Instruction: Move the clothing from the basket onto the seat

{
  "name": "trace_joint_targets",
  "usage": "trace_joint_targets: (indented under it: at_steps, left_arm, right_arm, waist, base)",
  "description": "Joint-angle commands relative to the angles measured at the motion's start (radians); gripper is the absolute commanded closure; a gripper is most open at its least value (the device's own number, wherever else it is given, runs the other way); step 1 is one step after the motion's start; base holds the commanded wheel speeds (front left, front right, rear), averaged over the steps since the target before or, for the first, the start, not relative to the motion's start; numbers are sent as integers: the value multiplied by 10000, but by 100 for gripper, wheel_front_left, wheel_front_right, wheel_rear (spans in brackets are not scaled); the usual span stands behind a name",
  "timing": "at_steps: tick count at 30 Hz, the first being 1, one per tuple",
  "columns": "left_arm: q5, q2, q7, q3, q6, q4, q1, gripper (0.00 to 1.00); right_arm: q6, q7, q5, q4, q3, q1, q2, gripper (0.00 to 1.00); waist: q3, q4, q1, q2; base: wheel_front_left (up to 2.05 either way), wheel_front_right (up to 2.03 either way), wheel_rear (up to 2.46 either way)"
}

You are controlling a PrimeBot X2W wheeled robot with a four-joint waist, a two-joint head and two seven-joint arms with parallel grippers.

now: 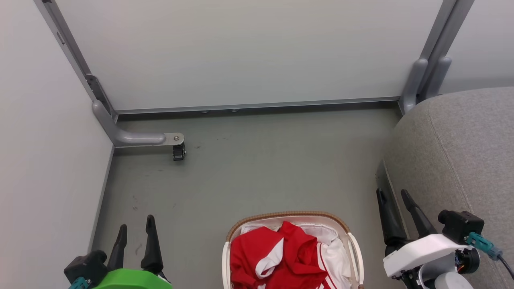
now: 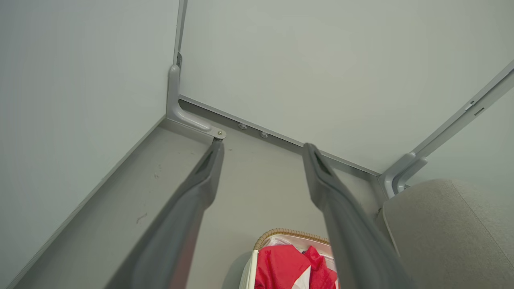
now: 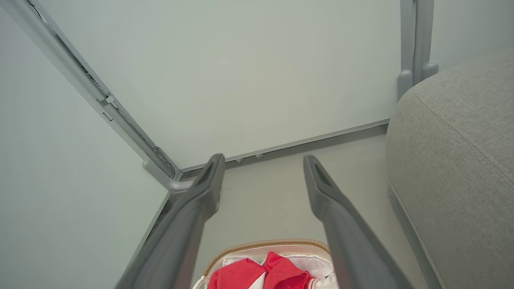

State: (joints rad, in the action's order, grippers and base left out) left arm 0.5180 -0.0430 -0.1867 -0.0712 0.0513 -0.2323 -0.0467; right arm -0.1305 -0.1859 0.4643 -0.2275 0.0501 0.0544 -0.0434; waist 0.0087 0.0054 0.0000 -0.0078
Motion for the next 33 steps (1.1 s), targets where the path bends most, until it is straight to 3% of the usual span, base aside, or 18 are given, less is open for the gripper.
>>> trace_joint_targets:
  at_steps: [1, 33]
  left_arm:
    - [-262, -86, -105, -36, -51, 22, -54, 0]
    - [-2454, -104, -728, -391, -178, -438, -290, 0]
  right_arm:
    - [-4, -111, -232, 37, 32, -56, -62, 0]
    - [-2, -735, -2555, -163, 436, -157, -94, 0]
  waist:
    - [1, 2, 0, 55]
    - [29, 33, 0, 75]
  base:
    - [0, 0, 0]
    - [0, 0, 0]
